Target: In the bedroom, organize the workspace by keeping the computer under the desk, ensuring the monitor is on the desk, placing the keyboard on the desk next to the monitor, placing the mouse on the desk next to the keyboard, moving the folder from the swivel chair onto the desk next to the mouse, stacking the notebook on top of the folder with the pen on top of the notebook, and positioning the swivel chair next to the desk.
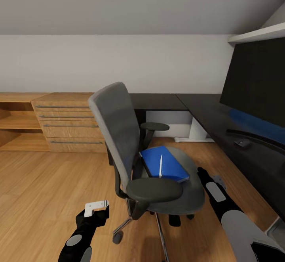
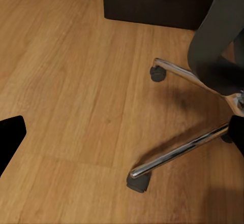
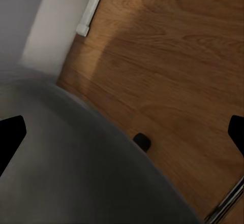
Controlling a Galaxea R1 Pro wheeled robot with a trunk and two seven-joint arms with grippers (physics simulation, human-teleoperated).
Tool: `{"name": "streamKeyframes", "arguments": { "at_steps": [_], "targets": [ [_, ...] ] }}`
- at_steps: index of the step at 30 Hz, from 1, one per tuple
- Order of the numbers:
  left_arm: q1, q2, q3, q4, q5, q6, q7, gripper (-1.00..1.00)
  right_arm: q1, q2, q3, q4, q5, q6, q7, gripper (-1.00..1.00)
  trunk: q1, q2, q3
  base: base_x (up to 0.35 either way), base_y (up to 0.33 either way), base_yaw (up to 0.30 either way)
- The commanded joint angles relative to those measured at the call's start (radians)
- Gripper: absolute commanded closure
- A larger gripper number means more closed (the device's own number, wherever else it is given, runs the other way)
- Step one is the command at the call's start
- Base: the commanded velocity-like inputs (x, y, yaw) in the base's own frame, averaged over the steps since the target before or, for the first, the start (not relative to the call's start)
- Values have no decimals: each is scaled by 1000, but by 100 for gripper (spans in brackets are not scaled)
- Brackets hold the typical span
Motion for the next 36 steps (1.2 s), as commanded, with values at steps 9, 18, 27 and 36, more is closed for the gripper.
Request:
{"name": "streamKeyframes", "arguments": {
  "at_steps": [9,18,27,36],
  "targets": [
    [-1,-1,-2,-1,10,3,10,-100,0,1,2,-1,-10,-2,-4,-100,0,0,-1,13,0,34],
    [-1,0,-2,-1,10,3,10,-100,0,2,1,1,-12,-2,-4,-100,0,0,-1,0,0,173],
    [-1,0,0,-1,10,3,10,-100,0,4,2,1,-12,-2,-4,-100,0,0,-1,0,0,244],
    [-1,0,0,-2,10,3,10,-100,0,5,2,2,-12,-2,-3,-100,0,0,-1,0,0,266]
  ]
}}
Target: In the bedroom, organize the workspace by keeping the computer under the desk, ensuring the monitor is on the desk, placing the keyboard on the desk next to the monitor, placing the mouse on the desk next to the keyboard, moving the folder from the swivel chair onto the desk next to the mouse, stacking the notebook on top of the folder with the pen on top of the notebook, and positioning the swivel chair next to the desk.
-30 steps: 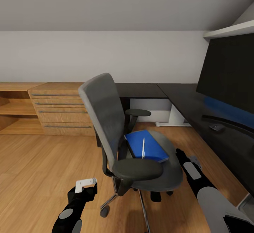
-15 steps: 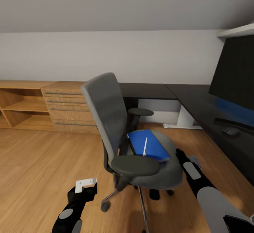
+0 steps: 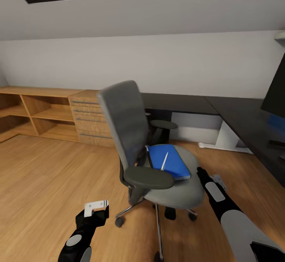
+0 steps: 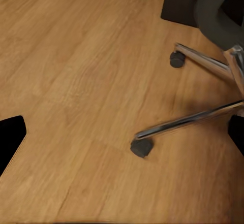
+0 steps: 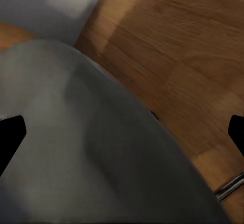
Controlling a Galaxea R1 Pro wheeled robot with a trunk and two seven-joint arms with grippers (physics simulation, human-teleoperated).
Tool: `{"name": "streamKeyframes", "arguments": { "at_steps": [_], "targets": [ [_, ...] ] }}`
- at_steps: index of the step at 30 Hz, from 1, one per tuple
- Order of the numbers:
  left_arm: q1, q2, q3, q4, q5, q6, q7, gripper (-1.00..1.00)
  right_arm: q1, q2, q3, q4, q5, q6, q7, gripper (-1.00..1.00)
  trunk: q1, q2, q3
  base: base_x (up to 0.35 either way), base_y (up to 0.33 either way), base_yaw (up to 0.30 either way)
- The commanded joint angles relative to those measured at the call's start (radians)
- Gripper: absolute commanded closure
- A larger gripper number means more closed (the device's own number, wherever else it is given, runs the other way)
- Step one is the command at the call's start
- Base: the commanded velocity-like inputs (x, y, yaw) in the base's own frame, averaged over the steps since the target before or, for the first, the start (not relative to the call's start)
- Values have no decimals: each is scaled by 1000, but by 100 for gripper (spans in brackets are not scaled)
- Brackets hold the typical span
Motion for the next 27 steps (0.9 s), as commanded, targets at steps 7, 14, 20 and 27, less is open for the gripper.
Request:
{"name": "streamKeyframes", "arguments": {
  "at_steps": [7,14,20,27],
  "targets": [
    [-1,0,-2,0,10,3,9,-100,1,2,4,-2,-22,-3,-3,-100,0,0,-1,0,0,276],
    [-1,0,-2,-1,10,3,9,-100,1,2,3,-3,-22,-3,-3,-100,0,0,-1,0,0,213],
    [-1,0,-2,0,10,3,9,-100,1,1,4,-6,-21,-3,-3,-100,0,0,-1,0,0,19],
    [-1,0,-2,-1,10,3,9,-100,1,0,4,-18,-20,-3,-2,-100,0,0,-1,0,0,1]
  ]
}}
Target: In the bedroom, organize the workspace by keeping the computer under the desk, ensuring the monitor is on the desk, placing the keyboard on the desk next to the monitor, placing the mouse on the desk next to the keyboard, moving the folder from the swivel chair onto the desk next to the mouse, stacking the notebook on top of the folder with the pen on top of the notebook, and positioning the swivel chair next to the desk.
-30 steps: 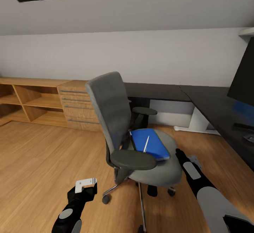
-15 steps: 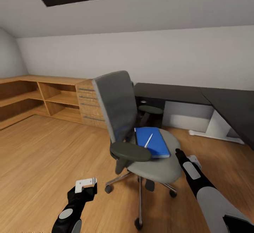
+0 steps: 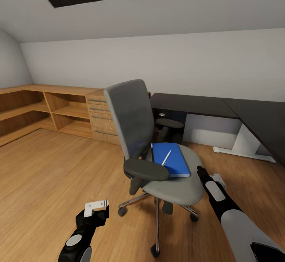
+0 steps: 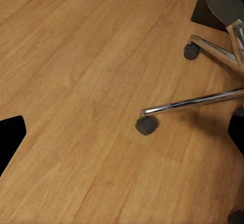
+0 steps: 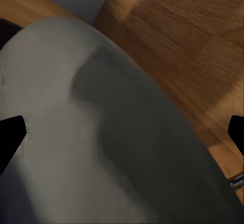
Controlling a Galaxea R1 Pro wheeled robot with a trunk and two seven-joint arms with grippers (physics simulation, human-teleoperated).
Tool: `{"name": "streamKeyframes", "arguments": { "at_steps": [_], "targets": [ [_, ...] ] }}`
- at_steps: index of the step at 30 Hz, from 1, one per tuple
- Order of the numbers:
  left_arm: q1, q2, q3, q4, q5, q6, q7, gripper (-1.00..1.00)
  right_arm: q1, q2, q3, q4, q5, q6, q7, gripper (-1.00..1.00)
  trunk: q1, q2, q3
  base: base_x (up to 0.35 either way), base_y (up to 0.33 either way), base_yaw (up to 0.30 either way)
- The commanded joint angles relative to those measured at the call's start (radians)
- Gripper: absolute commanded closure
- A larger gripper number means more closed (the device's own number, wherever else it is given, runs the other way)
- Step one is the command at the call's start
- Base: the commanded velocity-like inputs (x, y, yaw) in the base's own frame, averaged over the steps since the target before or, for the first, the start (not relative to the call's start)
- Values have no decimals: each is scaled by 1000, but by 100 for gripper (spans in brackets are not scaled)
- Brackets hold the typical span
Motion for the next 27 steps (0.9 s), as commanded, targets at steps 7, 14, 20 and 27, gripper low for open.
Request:
{"name": "streamKeyframes", "arguments": {
  "at_steps": [7,14,20,27],
  "targets": [
    [-1,1,4,-1,11,3,9,-100,0,-7,-2,-40,-9,-2,-5,-100,0,0,-1,0,0,0],
    [0,1,8,-1,11,3,9,-100,0,-54,-16,-40,-9,-3,-6,-100,0,0,-1,88,-6,0],
    [-1,1,18,-1,11,3,9,-100,0,-58,-17,-38,-8,-3,-6,-100,0,0,-1,267,-65,0],
    [-1,1,25,-1,11,3,9,-100,0,-76,-19,-34,-13,30,-6,-100,0,0,-1,90,-19,0]
  ]
}}
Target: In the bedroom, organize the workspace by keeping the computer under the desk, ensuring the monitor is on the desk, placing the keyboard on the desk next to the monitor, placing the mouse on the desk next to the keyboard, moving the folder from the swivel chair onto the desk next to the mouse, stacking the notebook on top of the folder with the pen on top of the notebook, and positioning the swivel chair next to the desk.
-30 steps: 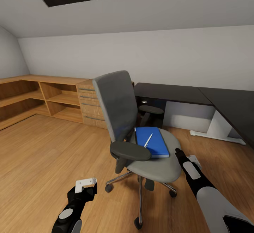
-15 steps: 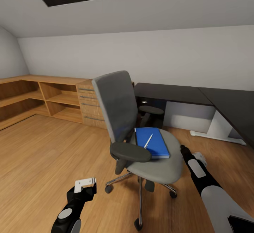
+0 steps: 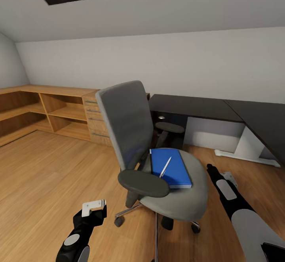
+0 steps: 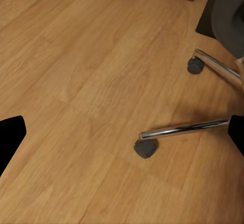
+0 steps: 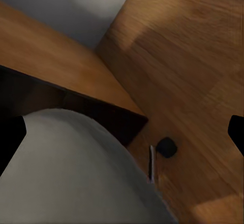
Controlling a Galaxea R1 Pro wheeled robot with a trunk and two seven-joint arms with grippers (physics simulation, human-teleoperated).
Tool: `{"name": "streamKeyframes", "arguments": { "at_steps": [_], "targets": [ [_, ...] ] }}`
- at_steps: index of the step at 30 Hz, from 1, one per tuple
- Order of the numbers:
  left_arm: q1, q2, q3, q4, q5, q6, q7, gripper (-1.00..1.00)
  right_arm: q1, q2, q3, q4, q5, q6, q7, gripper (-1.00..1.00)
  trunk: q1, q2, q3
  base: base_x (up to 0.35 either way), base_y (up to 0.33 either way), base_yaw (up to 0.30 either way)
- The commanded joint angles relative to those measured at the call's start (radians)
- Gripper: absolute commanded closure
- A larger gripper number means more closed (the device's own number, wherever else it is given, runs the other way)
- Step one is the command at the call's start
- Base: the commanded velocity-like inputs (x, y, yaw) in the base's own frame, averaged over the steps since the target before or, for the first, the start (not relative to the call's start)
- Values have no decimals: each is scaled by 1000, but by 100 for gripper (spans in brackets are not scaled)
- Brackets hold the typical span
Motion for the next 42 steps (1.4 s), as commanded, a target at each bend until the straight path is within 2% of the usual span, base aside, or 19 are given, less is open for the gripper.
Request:
{"name": "streamKeyframes", "arguments": {
  "at_steps": [1,4,7,10,13,22,31,42],
  "targets": [
    [-1,0,-1,-1,11,3,9,-100,0,-5,0,-1,-13,11,-3,-100,0,0,-1,25,-6,0],
    [-1,0,-1,-1,11,3,9,-100,0,-23,-3,1,-45,60,-3,-100,0,0,-1,13,-3,0],
    [-1,0,0,-1,11,3,9,-100,0,-44,-5,2,-108,119,-3,-100,0,0,-1,5,-1,0],
    [-1,0,1,-1,11,3,9,-100,0,-55,-6,2,-142,154,-3,-100,0,0,-1,7,0,0],
    [-1,0,0,-1,11,3,9,-100,0,-60,-7,2,-157,181,-3,-100,0,0,-1,77,0,0],
    [0,0,1,-1,11,3,9,-100,0,-62,-7,2,-169,207,-2,-100,0,0,-1,210,0,0],
    [-1,0,22,-1,12,3,9,-100,0,-57,-5,2,-172,210,-2,-100,0,0,-1,103,0,6],
    [-1,0,23,-2,13,3,9,-100,0,-54,-5,4,-173,210,-2,-100,0,0,-1,-45,43,222]
  ]
}}
